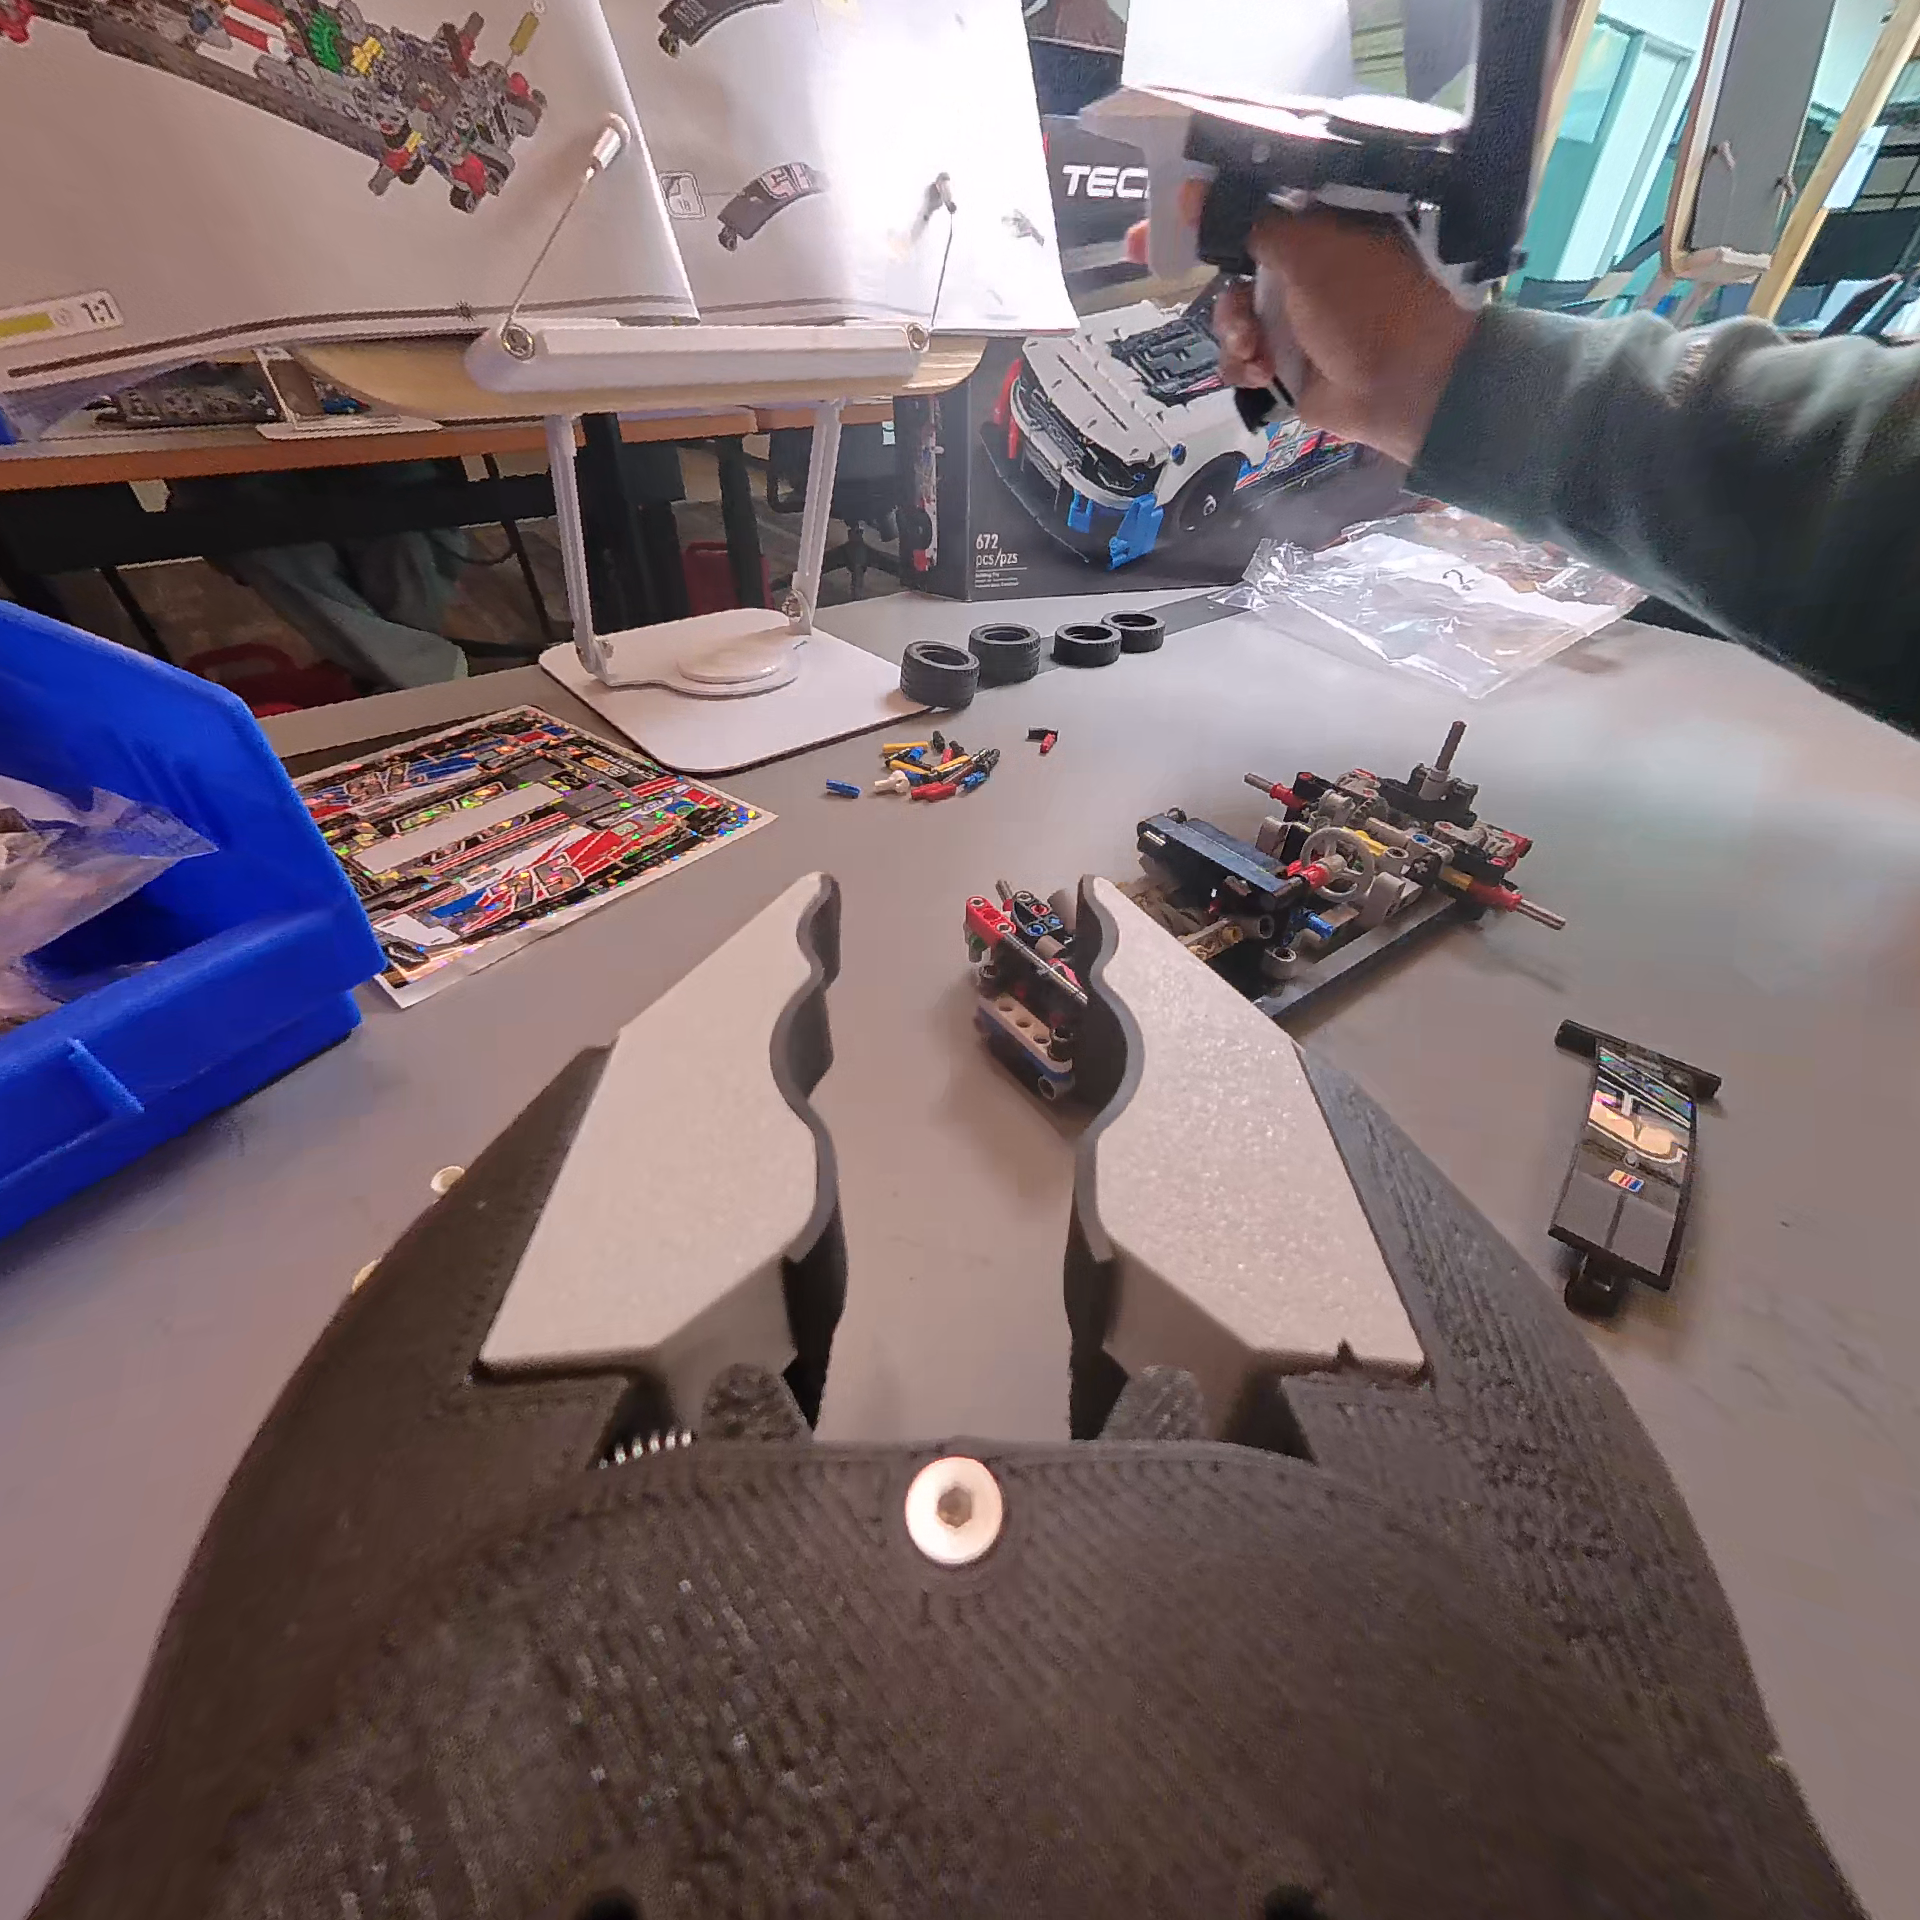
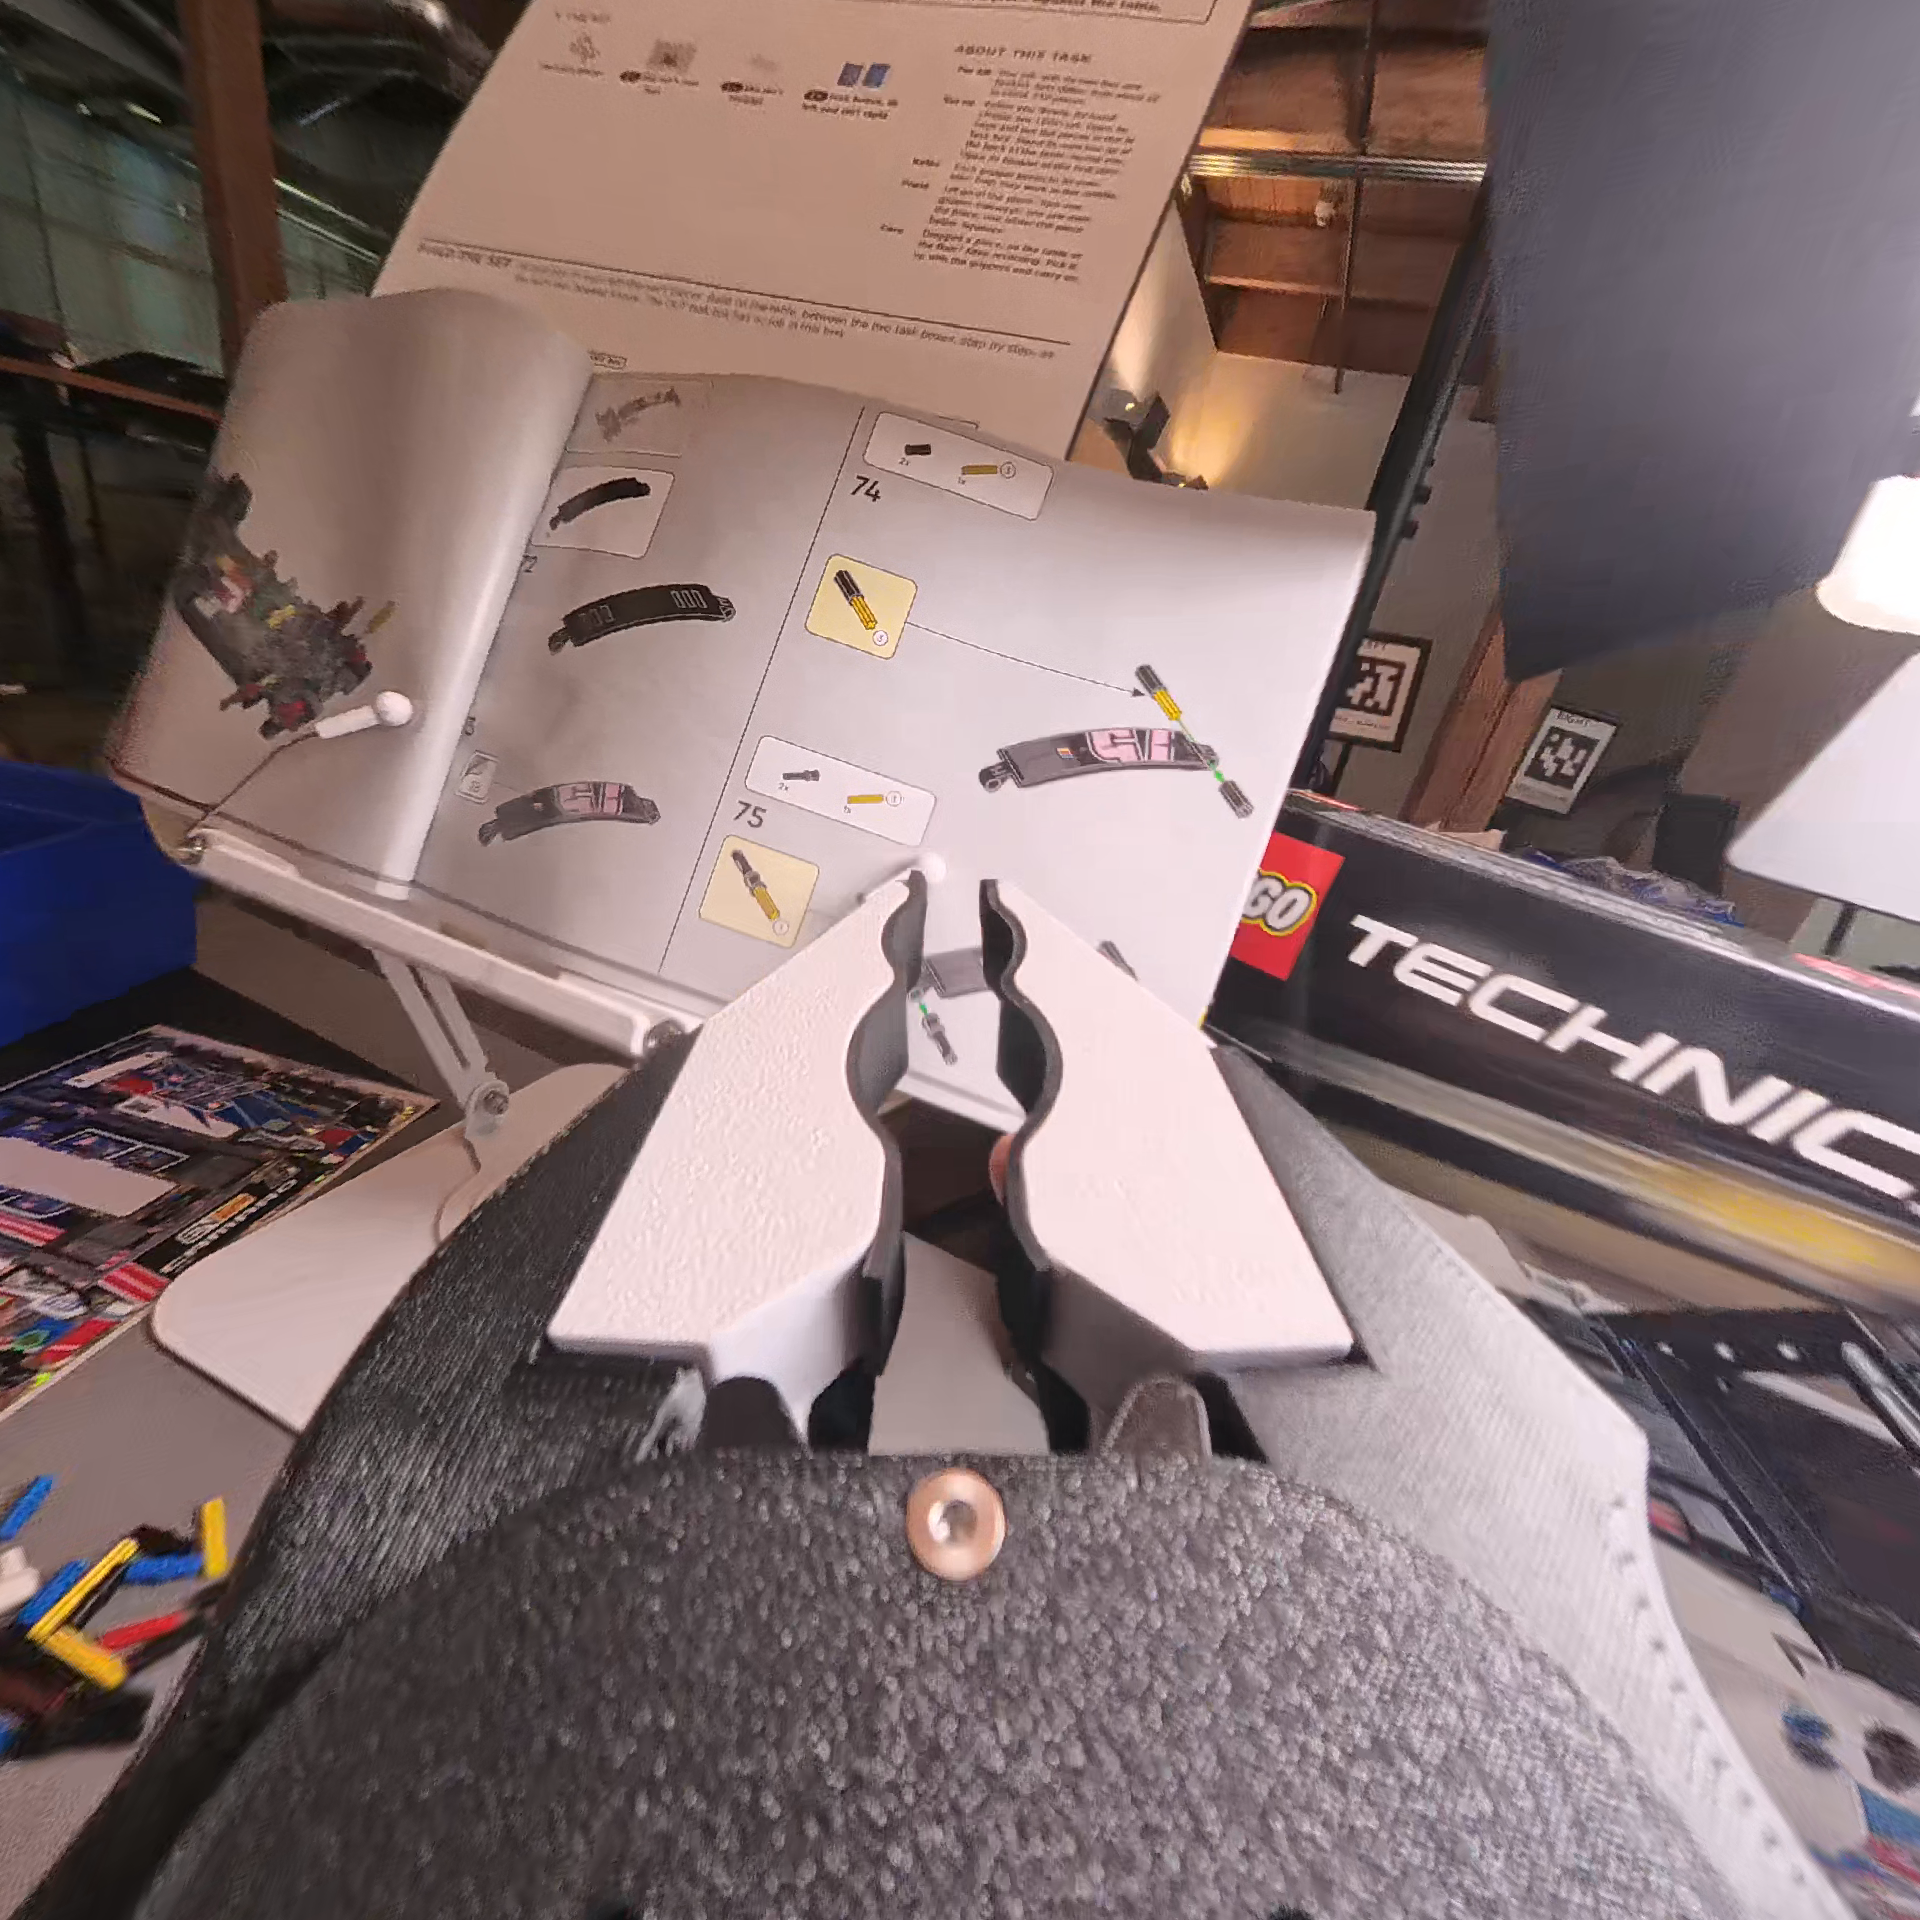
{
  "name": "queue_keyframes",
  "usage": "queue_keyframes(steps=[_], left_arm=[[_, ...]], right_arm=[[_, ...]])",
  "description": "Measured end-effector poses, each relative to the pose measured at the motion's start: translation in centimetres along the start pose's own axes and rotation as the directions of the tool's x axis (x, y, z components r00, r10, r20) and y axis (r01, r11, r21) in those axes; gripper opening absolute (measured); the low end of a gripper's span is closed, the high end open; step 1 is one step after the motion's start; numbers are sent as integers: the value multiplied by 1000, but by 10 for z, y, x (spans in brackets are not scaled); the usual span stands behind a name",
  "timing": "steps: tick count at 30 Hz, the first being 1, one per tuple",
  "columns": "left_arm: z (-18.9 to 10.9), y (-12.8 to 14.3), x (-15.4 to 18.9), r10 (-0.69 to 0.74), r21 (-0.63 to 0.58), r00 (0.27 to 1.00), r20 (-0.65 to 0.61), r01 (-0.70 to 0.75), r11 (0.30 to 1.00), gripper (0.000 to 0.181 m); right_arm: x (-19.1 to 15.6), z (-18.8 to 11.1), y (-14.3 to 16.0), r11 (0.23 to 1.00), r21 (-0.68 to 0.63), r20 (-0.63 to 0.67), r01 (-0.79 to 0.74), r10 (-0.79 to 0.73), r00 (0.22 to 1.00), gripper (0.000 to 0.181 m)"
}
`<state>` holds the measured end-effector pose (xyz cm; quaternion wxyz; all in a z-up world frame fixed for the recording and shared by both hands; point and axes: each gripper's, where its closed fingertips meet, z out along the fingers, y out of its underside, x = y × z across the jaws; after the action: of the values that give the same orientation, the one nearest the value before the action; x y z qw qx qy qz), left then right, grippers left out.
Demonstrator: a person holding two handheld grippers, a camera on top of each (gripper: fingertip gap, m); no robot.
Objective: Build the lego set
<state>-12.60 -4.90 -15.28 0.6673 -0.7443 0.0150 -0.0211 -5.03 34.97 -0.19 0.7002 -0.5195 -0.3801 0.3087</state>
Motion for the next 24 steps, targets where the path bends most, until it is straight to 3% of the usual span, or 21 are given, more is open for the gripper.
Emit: queue_keyframes(steps=[1, 6, 14, 21, 24], left_arm=[[0, 0, 1, 5, 2, 1000, -1, -5, 1000, 41], [-1, -3, 4, 36, 24, 999, -7, -36, 999, 28], [-3, -8, 12, 56, 50, 998, -32, -55, 997, 17], [-5, -10, 18, 40, 43, 998, -57, -38, 998, 30], [-9, -15, 20, 37, 61, 996, -76, -32, 998, 13]], right_arm=[[1, -13, 0, 1000, -1, 7, -10, 10, 1000, 9], [-14, -76, 10, 997, -53, 63, -49, 52, 997, 13], [-87, -160, 28, 974, -223, 215, -42, 91, 972, 16], [-142, -204, 34, 945, -301, 251, -129, 209, 945, 18], [-154, -211, 37, 952, -288, 255, -100, 177, 950, 19]])
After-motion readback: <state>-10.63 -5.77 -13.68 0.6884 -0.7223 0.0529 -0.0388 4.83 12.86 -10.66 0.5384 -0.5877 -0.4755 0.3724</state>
